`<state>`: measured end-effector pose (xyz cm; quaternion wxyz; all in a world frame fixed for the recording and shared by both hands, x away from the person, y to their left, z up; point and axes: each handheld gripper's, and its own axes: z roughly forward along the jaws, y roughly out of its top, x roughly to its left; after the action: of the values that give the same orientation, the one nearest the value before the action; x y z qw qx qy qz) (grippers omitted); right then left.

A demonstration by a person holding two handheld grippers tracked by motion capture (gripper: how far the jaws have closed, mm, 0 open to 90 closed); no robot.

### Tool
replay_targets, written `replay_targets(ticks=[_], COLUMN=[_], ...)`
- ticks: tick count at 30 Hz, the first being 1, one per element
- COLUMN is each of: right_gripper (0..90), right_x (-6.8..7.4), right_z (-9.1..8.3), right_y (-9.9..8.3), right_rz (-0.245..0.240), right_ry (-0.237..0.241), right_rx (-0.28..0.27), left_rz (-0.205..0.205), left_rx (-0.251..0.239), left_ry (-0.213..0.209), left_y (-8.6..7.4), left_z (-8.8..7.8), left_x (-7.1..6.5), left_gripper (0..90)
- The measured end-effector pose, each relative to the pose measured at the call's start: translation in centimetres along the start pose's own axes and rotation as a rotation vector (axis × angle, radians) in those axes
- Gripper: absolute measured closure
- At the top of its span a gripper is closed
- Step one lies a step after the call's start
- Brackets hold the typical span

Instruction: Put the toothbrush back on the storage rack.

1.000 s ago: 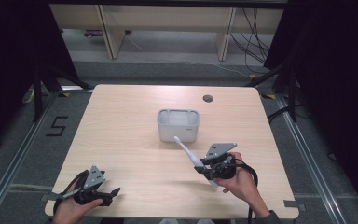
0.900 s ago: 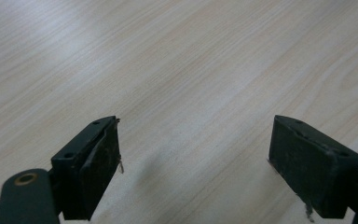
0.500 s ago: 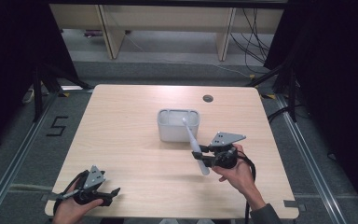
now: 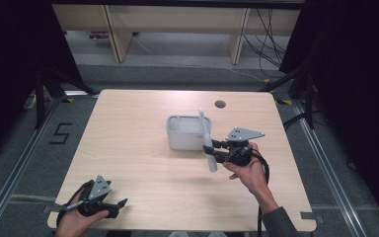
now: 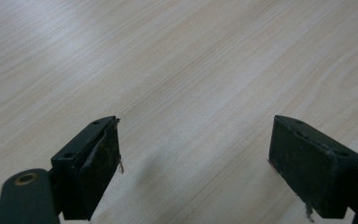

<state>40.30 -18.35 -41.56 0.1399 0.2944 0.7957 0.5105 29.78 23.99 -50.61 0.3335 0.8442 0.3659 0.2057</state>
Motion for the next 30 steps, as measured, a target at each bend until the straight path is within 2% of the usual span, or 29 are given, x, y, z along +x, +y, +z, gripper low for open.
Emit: replay_targets(ticks=[2,7,10,17,19,22,24,27,28,30], right_gripper=[66.6,66.6,66.6,66.6,66.6,66.6,66.6,66.6,66.6,66.6], right_x=[-0.2,-0.5,-1.0,-1.6,-1.6,-2.0,-2.2,-2.4,-2.6,-2.7], right_z=[0.0,0.1,0.0,-0.1,-0.1,-0.1,-0.2,-0.3,-0.2,-0.3], right_y=[0.2,0.6,1.1,1.9,2.0,2.5,3.0,3.3,3.7,3.8], right_rz=[0.009,0.025,0.019,0.021,0.034,0.036,0.051,0.043,0.047,0.037], right_ry=[0.013,0.009,-0.013,-0.033,-0.031,-0.032,-0.033,-0.039,-0.045,-0.051], right_rx=[0.001,-0.009,-0.014,-0.039,-0.031,-0.060,-0.064,-0.068,-0.094,-0.092], left_rz=[0.000,-0.002,0.001,-0.001,-0.001,0.009,0.002,0.001,-0.001,0.001], left_rx=[0.000,0.001,0.005,0.001,0.002,0.014,-0.002,-0.003,-0.003,-0.003], left_ry=[0.000,-0.001,0.000,-0.002,-0.002,0.001,-0.002,-0.001,-0.003,-0.004], left_y=[0.0,0.0,0.0,0.0,0.0,0.0,0.0,-0.1,-0.1,-0.1], left_z=[0.0,0.0,0.0,0.0,0.0,0.1,0.1,0.1,0.2,0.1], left_x=[0.0,0.0,0.0,0.0,0.0,0.0,0.0,0.0,0.0,0.0], left_gripper=[15.8,15.8,15.8,15.8,15.8,15.8,15.8,15.8,15.8,15.8])
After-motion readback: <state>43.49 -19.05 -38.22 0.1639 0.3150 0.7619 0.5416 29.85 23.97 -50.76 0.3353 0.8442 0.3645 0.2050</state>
